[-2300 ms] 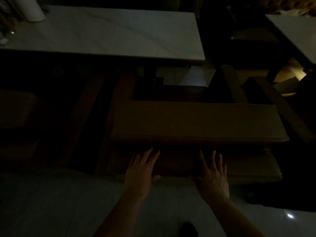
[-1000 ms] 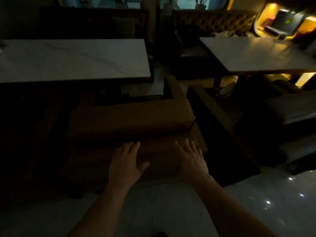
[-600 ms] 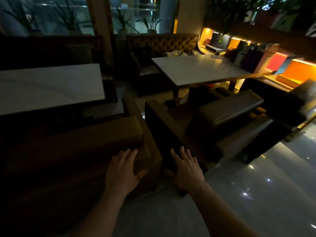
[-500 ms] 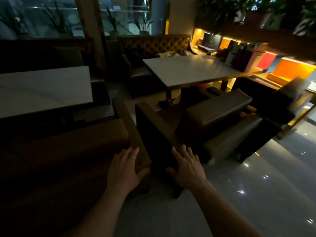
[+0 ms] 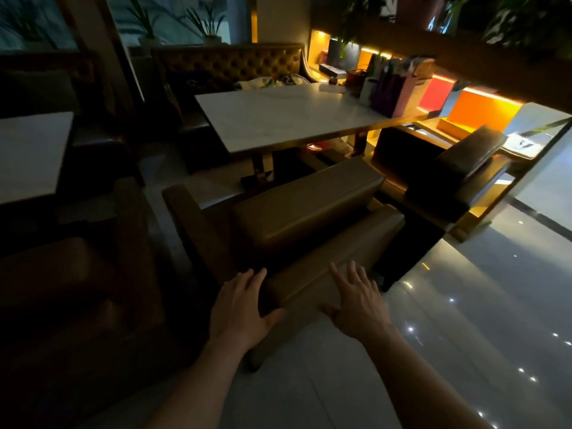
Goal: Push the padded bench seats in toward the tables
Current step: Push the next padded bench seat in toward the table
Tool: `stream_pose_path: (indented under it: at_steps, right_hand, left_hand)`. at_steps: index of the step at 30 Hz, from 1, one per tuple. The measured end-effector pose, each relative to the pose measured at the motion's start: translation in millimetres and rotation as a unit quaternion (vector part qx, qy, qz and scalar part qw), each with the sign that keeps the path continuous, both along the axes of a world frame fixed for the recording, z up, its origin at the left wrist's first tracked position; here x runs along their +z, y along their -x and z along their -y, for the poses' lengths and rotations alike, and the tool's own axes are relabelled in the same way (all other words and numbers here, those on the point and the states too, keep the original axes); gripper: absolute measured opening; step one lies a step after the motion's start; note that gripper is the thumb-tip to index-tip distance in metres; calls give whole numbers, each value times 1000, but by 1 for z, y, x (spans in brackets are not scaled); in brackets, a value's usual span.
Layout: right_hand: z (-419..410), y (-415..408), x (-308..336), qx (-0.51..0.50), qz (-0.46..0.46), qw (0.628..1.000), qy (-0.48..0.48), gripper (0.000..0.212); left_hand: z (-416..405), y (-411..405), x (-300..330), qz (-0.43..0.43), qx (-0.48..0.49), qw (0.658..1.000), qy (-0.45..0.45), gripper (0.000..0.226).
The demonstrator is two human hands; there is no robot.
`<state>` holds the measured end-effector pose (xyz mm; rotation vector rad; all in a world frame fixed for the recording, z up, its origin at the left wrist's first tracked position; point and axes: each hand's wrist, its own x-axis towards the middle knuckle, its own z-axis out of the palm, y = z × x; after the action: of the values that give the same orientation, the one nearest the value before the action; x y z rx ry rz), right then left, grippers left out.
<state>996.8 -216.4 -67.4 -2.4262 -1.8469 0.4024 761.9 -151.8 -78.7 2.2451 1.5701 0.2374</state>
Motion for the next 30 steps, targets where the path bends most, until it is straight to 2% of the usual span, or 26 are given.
stream_pose_path:
  at_steps: [8, 16, 30]
  right_hand:
    - [-76, -109, -41, 5, 11, 999, 31, 103]
    - [-164, -196, -70, 59, 14, 995, 85, 105]
    - [-256, -292, -142, 266, 45, 952, 144, 132]
  left_hand:
    - [-79, -114, -54, 10, 1, 1000, 26, 101]
    - [-127, -202, -104, -7, 32, 996, 79, 107]
    - [-147, -281, -154, -92, 145, 982, 73, 119]
